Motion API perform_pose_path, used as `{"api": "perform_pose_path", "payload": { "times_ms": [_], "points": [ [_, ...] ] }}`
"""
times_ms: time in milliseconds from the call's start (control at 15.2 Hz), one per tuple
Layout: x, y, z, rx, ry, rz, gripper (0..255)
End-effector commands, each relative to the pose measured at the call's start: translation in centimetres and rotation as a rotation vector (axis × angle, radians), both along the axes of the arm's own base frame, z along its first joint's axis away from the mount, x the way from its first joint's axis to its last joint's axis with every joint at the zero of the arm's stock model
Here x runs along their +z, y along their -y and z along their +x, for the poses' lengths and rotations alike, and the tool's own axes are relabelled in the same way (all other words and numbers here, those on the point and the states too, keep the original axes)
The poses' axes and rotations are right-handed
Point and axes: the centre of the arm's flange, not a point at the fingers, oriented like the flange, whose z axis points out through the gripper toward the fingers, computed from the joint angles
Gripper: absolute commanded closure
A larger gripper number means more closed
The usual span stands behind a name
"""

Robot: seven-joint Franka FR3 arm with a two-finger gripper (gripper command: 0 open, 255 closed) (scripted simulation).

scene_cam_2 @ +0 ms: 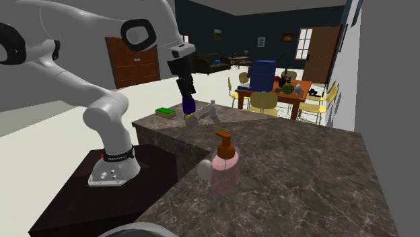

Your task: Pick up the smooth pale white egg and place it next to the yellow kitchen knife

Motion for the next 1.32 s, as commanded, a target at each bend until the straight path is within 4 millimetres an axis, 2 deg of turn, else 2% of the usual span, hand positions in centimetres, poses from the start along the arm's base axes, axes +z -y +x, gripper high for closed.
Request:
{"api": "perform_pose_path", "payload": {
  "times_ms": [0, 1122, 1254],
  "points": [
    [-1.8, 2.0, -0.2, -0.014, 0.017, -0.002, 0],
    [-18.3, 17.1, -2.2, -0.140, 0.144, -0.007, 0],
    [-18.8, 17.1, -2.0, -0.141, 0.144, -0.007, 0]
  ]
}}
